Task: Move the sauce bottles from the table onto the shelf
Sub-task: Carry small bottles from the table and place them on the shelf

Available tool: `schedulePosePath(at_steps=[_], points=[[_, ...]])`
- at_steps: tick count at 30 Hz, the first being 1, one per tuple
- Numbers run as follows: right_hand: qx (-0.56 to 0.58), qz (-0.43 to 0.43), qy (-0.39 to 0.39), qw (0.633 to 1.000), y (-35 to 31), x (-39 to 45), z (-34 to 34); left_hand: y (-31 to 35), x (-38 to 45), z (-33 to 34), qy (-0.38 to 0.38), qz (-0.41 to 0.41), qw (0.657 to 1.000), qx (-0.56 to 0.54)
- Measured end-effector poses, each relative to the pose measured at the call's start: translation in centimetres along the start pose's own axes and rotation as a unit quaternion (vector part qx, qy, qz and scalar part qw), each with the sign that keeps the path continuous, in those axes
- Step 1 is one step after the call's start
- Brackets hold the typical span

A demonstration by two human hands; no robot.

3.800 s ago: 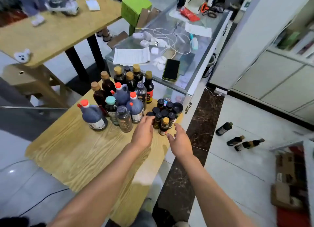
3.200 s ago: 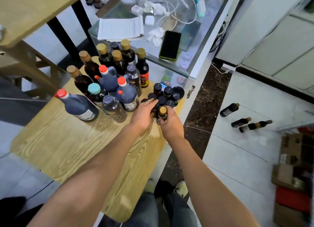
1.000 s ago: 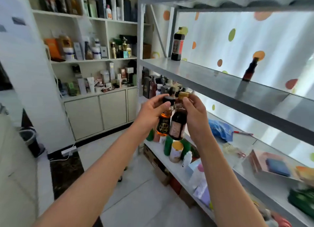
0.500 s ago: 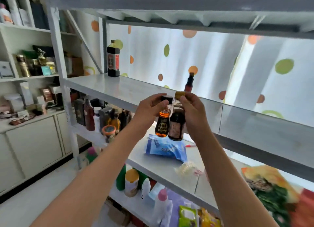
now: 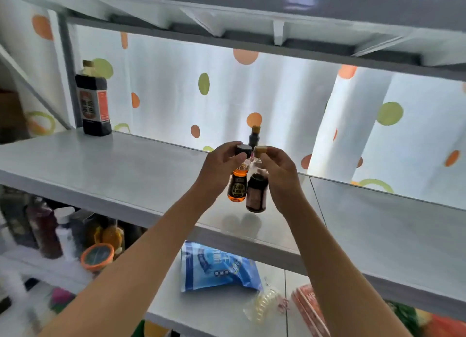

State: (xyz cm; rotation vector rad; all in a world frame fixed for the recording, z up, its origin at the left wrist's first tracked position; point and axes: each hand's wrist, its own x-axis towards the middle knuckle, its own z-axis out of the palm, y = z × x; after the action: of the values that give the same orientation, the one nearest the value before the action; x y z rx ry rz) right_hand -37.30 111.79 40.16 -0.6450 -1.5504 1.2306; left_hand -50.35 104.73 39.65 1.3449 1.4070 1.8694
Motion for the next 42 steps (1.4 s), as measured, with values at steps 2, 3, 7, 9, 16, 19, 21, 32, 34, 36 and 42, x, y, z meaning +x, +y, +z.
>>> schedulePosePath(at_steps=[2,3,7,9,16,19,21,32,34,36,42], points=[[0.016,0.017,0.021,1.000,0.9,1.2,-0.6,-1.4,1.0,0.7,-0.006,-0.010,1.000,-0.016],[0.023,0.023,0.030,0.999,1.2,1.6,-0.9,-2.0,1.4,1.2,-0.006,-0.014,1.000,-0.015],[0.070,0.048,0.022,0.996,2.0,3.3,-2.3,-3.5,2.3,3.0,-0.012,-0.009,1.000,0.008],[0.078,0.050,-0.006,0.996,2.4,3.8,-3.0,-4.0,2.6,3.5,-0.019,-0.001,1.000,0.015],[0.069,0.037,-0.069,0.995,3.1,4.0,-5.3,-6.0,1.8,4.4,-0.051,0.041,0.996,0.061],[0.051,0.040,-0.095,0.993,3.2,3.7,-5.9,-7.0,1.5,4.2,-0.084,0.000,0.991,0.102],[0.011,0.043,-0.092,0.995,3.3,3.5,-6.3,-7.6,1.5,3.8,-0.076,-0.026,0.984,0.162],[-0.295,-0.026,-0.056,0.954,5.8,3.7,-6.6,-7.5,3.6,3.3,-0.019,-0.112,0.935,0.335],[-0.256,-0.009,-0.062,0.965,6.2,4.0,-7.1,-7.6,4.2,3.6,-0.031,-0.113,0.934,0.339],[-0.213,0.011,-0.066,0.975,6.5,4.3,-7.8,-7.6,4.6,3.8,-0.031,-0.109,0.935,0.336],[-0.136,0.022,-0.111,0.984,7.1,4.8,-8.8,-8.1,4.5,5.1,-0.034,-0.089,0.936,0.339]])
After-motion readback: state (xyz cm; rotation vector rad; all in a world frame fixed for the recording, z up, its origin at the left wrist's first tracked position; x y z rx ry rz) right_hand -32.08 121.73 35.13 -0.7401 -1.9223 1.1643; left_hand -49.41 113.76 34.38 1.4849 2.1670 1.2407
